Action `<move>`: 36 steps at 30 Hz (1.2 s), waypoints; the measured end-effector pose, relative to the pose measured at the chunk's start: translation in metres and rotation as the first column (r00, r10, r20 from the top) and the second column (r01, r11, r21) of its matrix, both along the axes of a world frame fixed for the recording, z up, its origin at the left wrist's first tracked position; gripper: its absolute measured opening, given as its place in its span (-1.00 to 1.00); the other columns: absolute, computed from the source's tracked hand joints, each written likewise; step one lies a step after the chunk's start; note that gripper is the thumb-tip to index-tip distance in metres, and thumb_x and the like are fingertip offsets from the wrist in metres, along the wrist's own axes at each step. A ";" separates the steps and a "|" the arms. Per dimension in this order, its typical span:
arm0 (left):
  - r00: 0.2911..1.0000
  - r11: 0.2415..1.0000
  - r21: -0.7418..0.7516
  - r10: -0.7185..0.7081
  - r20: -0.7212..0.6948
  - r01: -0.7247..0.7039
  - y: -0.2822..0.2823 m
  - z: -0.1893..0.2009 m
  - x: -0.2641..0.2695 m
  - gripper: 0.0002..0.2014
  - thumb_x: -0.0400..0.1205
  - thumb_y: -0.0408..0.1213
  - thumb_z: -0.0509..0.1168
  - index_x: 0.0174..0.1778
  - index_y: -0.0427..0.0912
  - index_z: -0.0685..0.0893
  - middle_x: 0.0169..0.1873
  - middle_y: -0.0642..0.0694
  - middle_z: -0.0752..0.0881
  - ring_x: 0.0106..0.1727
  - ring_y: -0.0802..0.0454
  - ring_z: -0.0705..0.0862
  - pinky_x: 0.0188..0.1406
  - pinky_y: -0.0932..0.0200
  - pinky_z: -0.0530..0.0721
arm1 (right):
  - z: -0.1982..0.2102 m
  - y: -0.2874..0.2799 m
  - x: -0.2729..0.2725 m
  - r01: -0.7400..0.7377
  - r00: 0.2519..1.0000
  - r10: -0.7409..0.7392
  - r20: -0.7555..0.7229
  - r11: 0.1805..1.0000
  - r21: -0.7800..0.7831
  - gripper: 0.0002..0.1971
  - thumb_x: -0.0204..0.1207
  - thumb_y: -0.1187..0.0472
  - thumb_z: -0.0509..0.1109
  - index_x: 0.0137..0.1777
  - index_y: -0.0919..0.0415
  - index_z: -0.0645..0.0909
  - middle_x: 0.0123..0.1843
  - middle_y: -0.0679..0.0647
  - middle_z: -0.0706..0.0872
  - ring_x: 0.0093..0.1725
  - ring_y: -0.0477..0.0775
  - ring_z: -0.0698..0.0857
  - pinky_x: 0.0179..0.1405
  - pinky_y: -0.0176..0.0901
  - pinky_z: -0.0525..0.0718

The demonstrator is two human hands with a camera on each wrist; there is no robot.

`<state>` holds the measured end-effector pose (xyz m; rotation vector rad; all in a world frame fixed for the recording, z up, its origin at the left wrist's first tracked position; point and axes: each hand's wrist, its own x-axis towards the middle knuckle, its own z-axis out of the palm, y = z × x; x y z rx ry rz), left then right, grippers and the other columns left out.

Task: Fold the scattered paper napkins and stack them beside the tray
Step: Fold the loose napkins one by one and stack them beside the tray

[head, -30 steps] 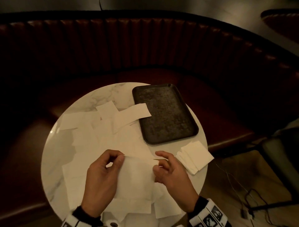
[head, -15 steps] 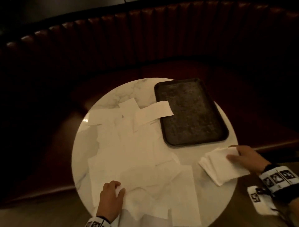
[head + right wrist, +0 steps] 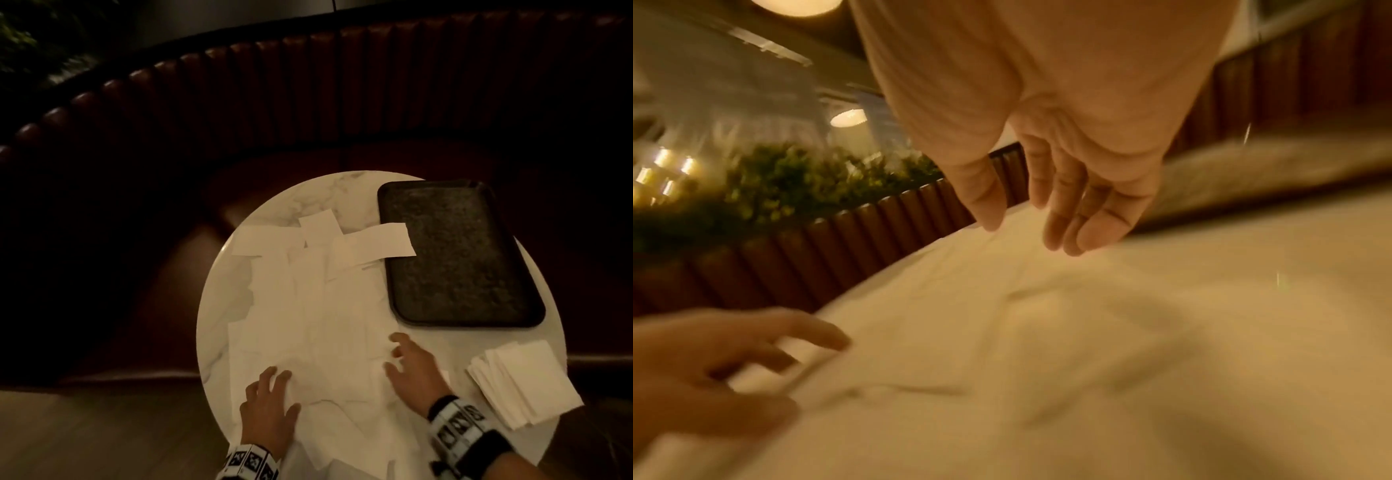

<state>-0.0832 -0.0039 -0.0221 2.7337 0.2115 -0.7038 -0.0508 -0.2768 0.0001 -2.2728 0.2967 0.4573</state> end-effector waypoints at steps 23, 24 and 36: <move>0.951 0.613 -0.741 0.286 -0.116 -0.275 -0.019 0.067 0.012 -0.48 0.73 0.23 -0.09 0.28 0.05 0.65 0.25 0.14 0.67 0.33 0.07 0.58 0.40 0.13 0.46 | 0.104 0.059 -0.022 0.403 0.909 -0.323 -0.265 0.512 0.759 -0.80 0.49 0.42 0.36 0.03 0.33 0.76 0.06 0.29 0.80 -0.03 0.18 0.72 -0.05 -0.01 0.67; 0.931 0.457 -0.820 0.281 -0.234 -0.344 -0.026 0.080 0.014 -0.49 0.74 0.19 -0.08 0.27 0.03 0.68 0.21 0.10 0.73 0.29 0.06 0.66 0.34 0.13 0.54 | 0.115 0.057 -0.030 0.400 0.908 -0.321 -0.270 0.464 0.791 -0.76 0.44 0.39 0.37 0.07 0.34 0.76 0.10 0.28 0.80 0.02 0.20 0.73 -0.01 0.00 0.68; 0.974 0.212 -0.976 0.224 0.010 -0.038 -0.038 0.146 0.007 -0.88 0.63 -0.40 0.36 0.06 -0.29 0.70 -0.08 -0.18 0.84 -0.05 -0.10 0.82 -0.10 0.12 0.76 | 0.151 0.055 -0.060 0.353 0.892 -0.445 -0.081 0.574 0.739 -0.75 0.55 0.40 0.35 0.16 0.16 0.70 0.07 0.10 0.84 0.09 0.19 0.80 0.08 0.21 0.76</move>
